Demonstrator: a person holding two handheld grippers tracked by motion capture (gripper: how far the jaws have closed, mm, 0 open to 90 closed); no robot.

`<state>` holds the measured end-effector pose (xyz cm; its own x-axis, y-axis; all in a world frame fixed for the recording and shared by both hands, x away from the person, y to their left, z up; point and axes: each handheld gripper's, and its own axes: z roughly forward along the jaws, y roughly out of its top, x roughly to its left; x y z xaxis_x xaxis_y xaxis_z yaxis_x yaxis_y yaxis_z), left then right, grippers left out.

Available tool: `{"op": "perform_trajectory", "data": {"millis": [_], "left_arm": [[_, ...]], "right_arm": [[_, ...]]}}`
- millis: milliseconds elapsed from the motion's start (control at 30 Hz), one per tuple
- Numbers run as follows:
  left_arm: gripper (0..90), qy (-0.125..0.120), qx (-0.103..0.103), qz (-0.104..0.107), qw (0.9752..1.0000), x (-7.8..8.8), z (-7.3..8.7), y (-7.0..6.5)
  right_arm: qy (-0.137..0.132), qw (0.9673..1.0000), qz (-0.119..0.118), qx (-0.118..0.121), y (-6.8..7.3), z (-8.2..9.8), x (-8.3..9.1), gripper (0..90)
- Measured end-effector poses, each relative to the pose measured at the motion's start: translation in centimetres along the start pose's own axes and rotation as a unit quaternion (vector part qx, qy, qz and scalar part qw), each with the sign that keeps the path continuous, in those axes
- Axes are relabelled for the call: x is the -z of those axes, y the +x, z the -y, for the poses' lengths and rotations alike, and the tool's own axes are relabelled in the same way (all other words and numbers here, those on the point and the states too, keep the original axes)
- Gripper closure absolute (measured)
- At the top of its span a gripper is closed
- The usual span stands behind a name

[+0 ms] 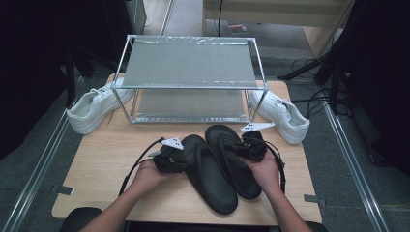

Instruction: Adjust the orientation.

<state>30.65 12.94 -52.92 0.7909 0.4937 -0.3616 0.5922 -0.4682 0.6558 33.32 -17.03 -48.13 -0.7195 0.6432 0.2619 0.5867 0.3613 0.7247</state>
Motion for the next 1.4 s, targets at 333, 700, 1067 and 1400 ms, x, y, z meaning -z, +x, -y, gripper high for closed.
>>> {"op": "perform_trajectory", "data": {"millis": [333,700,1067,1400], "left_arm": [[59.6,-0.007,0.015,-0.011,0.9998,1.9,-0.2,0.5],[43.2,-0.017,0.007,-0.028,0.9994,3.8,-0.5,0.9],[38.4,-0.034,0.018,-0.039,0.9985,4.9,-0.2,2.3],[38.0,-0.05,0.021,-0.044,0.9976,5.5,0.0,2.6]], "right_arm": [[-0.032,0.9992,0.005,0.023,2.2,2.3,1.2,70.3],[-0.054,0.9984,0.016,-0.002,2.7,3.9,1.3,51.9],[-0.039,0.999,0.016,-0.016,2.7,4.0,0.2,43.3],[-0.018,0.9997,0.014,-0.009,3.3,4.1,-1.6,41.2]]}}
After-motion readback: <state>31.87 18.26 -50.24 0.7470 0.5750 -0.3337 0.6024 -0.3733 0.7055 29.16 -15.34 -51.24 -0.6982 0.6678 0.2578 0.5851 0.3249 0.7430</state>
